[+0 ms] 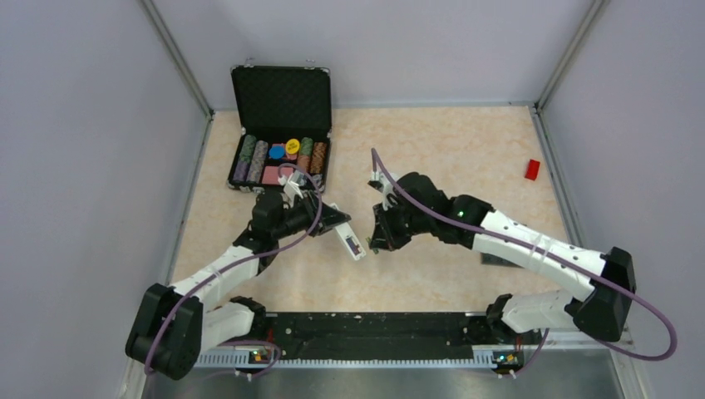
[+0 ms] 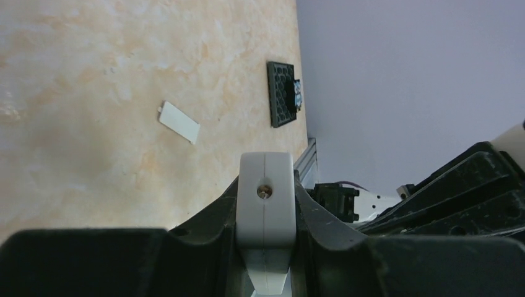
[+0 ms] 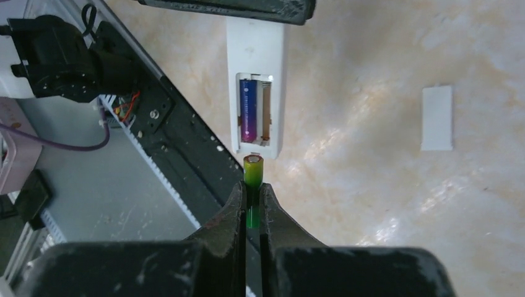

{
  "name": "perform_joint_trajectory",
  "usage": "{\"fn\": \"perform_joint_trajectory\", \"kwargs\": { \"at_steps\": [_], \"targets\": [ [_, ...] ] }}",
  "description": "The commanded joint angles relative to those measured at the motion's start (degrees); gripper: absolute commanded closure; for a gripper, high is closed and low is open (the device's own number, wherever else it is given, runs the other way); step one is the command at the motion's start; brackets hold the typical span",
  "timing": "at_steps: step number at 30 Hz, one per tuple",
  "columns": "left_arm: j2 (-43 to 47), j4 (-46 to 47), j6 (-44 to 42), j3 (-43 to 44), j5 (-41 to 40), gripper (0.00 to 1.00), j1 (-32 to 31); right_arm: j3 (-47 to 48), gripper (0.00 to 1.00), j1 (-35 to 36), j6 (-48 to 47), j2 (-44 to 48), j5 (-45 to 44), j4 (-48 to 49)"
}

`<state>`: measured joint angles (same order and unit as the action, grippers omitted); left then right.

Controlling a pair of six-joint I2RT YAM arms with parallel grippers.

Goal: Load the batteries into the remote control

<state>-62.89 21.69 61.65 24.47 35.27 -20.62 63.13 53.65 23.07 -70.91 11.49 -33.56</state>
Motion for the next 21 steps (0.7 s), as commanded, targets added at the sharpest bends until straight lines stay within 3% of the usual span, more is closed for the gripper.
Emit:
{"fn": "perform_joint_trajectory", "kwargs": {
  "at_steps": [1, 21],
  "targets": [
    [-1.3, 8.3, 3.0, -1.2, -0.1, 1.0, -3.3, 5.3, 1.0, 4.3, 8.4, -4.1, -0.3, -5.0],
    [-2.8, 9.8, 2.6, -0.7, 1.0, 1.0, -5.2, 12.3, 1.0, 6.7, 10.1, -14.2, -8.6, -9.9]
  ]
}}
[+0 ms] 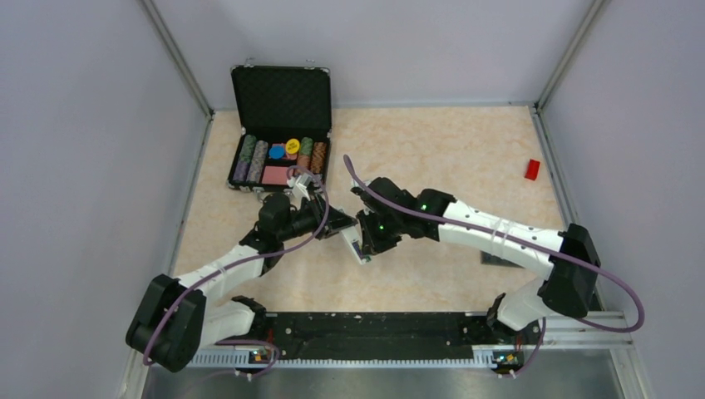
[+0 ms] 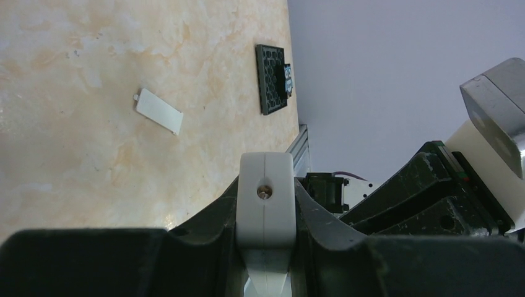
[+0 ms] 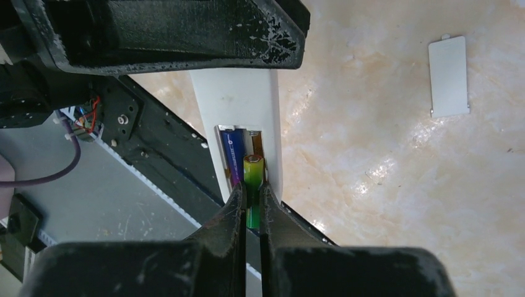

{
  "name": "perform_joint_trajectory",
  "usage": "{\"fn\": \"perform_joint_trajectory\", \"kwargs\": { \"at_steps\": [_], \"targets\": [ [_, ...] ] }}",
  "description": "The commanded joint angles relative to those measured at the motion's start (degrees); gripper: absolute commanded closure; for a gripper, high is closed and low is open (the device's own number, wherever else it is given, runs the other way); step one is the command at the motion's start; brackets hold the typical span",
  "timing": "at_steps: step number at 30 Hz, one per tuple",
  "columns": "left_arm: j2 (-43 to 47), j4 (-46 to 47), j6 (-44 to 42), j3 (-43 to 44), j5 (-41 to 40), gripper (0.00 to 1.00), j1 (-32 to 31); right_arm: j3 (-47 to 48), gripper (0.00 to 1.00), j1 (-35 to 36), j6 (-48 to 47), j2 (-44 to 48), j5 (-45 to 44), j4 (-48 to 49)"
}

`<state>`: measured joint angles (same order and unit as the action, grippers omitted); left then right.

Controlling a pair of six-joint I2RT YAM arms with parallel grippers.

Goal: Load the batteries into the remote control

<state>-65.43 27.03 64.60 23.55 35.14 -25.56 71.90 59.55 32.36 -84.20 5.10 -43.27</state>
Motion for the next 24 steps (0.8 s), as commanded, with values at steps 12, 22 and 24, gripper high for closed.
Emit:
{"fn": "perform_joint_trajectory", "kwargs": {
  "at_steps": [12, 22, 24],
  "targets": [
    [0.1, 4.4, 0.2, 0.4, 1.0, 1.0, -0.4, 3.7, 0.98, 0.9, 1.0, -2.9, -2.3, 0.2],
    [0.2, 4.4, 0.6, 0.4, -0.2, 1.0, -0.3, 4.1, 0.81, 0.9, 1.3, -2.5, -2.8, -1.4],
    [0.2, 4.4, 0.6, 0.4, -0.2, 1.0, -0.3, 4.5, 0.77, 0.8, 1.6, -1.7, -3.7, -1.5]
  ]
}}
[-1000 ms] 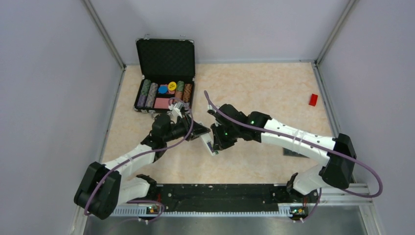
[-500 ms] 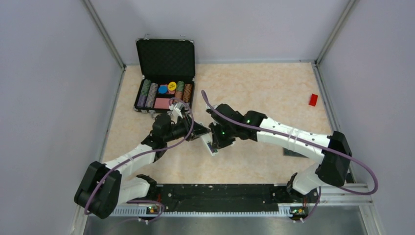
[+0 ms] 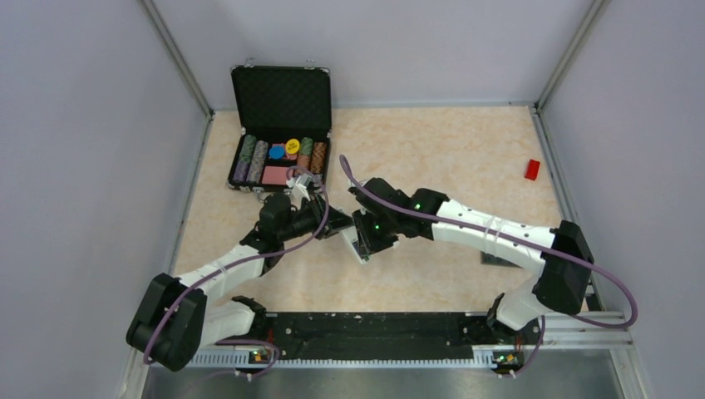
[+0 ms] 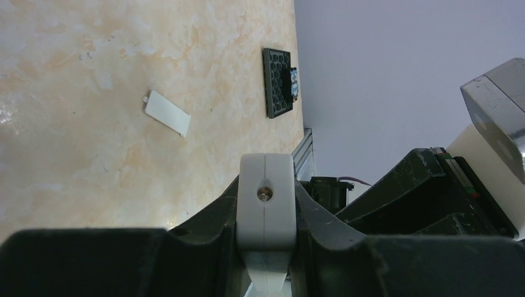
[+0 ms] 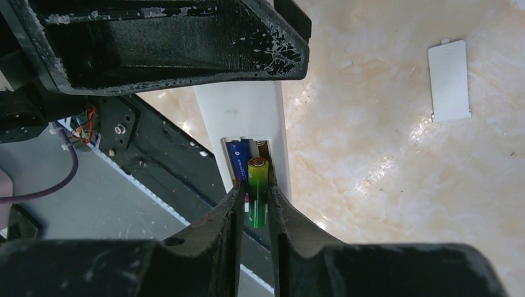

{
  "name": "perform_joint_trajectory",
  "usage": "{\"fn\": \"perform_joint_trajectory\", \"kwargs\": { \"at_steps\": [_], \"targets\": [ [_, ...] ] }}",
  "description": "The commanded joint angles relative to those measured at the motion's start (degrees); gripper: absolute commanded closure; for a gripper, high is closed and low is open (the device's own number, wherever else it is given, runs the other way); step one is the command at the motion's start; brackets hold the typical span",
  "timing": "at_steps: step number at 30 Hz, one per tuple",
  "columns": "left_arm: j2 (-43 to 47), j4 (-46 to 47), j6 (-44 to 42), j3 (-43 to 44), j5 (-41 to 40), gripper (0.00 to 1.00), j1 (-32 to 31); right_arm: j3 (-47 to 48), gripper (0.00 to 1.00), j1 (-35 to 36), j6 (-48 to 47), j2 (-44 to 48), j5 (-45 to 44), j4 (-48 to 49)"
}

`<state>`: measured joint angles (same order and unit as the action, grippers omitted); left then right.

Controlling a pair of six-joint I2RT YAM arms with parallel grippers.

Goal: Load the batteries into the remote control

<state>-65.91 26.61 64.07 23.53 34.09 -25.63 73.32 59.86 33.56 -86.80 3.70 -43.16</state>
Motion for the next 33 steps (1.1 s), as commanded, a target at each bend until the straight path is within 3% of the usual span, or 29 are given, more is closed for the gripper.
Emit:
{"fn": "perform_joint_trajectory", "kwargs": {
  "at_steps": [1, 6, 14, 19, 26, 33],
  "targets": [
    [0.7, 4.8, 1.2, 0.4, 0.7, 1.0, -0.3, 3.4, 0.74, 0.5, 0.6, 1.2, -2.7, -1.5],
    [0.8, 4.8, 1.6, 0.4, 0.7, 1.0, -0.3, 4.5, 0.66, 0.5, 2.1, 3.6, -3.5, -1.5],
    [1.5, 5.6, 4.1, 0.6, 0.8, 1.0, -0.2, 4.4, 0.62, 0.6, 5.6, 7.3, -6.5, -1.8],
    [2.3, 8.5, 9.3, 0.8, 0.7, 1.0, -0.2, 0.3, 0.52, 0.5, 10.7, 14.0, -11.3, 0.4],
    [5.3, 10.1, 16.9, 2.7, -1.1, 1.0, -0.3, -13.0, 0.46, 0.4, 19.2, 28.3, -14.8, 11.2],
    [8.6, 7.2, 19.5, 5.7, -2.8, 1.0, -0.2, -25.9, 0.46, 0.6, 24.8, 37.1, -15.4, 28.5]
  ]
}}
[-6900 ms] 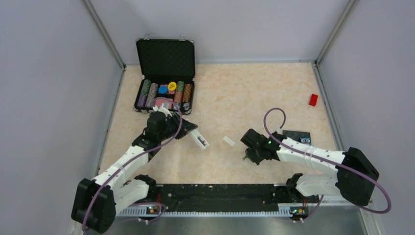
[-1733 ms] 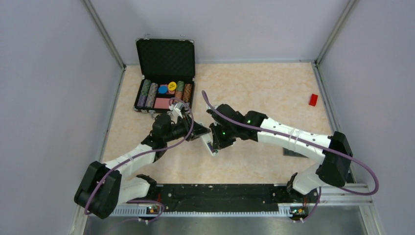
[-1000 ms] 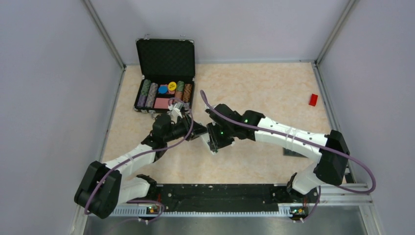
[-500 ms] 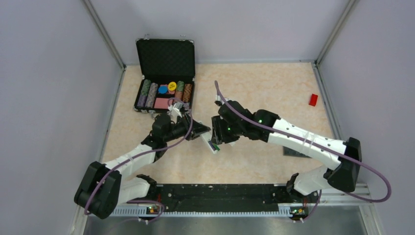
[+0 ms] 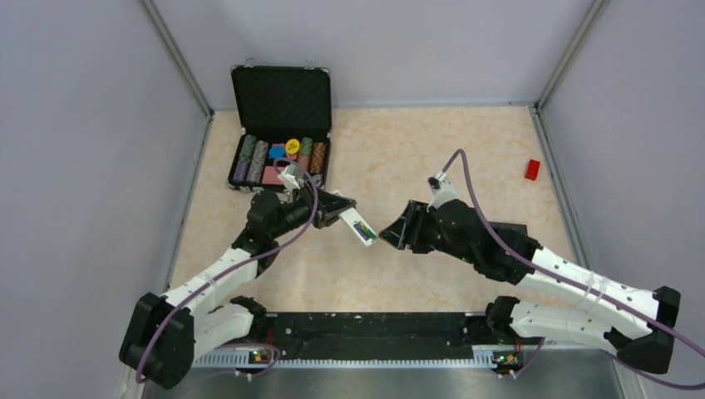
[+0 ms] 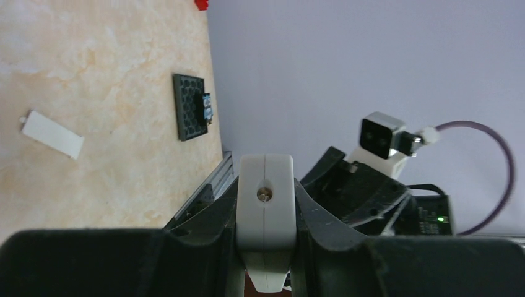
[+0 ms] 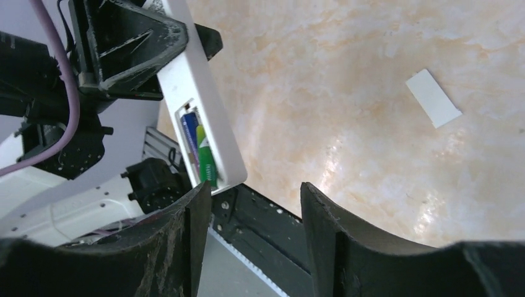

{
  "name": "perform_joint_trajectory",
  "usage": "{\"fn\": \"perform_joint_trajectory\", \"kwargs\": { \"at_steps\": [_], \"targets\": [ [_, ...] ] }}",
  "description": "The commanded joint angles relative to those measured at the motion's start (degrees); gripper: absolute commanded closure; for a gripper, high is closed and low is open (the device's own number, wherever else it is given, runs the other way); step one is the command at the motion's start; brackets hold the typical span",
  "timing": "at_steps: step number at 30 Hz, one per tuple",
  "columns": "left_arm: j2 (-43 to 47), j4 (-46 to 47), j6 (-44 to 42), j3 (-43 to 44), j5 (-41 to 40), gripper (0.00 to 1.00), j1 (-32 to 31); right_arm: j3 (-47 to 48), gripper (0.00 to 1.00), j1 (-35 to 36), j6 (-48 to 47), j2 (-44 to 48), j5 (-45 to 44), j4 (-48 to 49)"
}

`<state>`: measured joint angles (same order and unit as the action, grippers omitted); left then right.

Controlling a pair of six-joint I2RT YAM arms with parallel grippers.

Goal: Load the batteries into the remote control

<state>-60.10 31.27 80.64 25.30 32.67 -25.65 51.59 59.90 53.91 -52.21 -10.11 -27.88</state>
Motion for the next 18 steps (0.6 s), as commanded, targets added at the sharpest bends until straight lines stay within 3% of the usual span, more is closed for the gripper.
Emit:
{"fn": "perform_joint_trajectory", "kwargs": {
  "at_steps": [1, 8, 18],
  "targets": [
    [3.2, 2.2, 3.4, 4.2, -1.6, 1.0, -0.2, -5.0, 0.45, 0.5, 4.8, 3.0, -1.5, 14.8],
    [5.4, 0.4, 5.1, 5.2, -3.0, 1.0, -0.3, -8.1, 0.44, 0.5, 5.5, 4.1, 0.2, 25.3],
    [7.0, -2.2, 5.9, 4.9, -5.0, 1.0, -0.3, -8.5, 0.44, 0.5, 5.6, 7.9, -2.3, 22.2]
  ]
}}
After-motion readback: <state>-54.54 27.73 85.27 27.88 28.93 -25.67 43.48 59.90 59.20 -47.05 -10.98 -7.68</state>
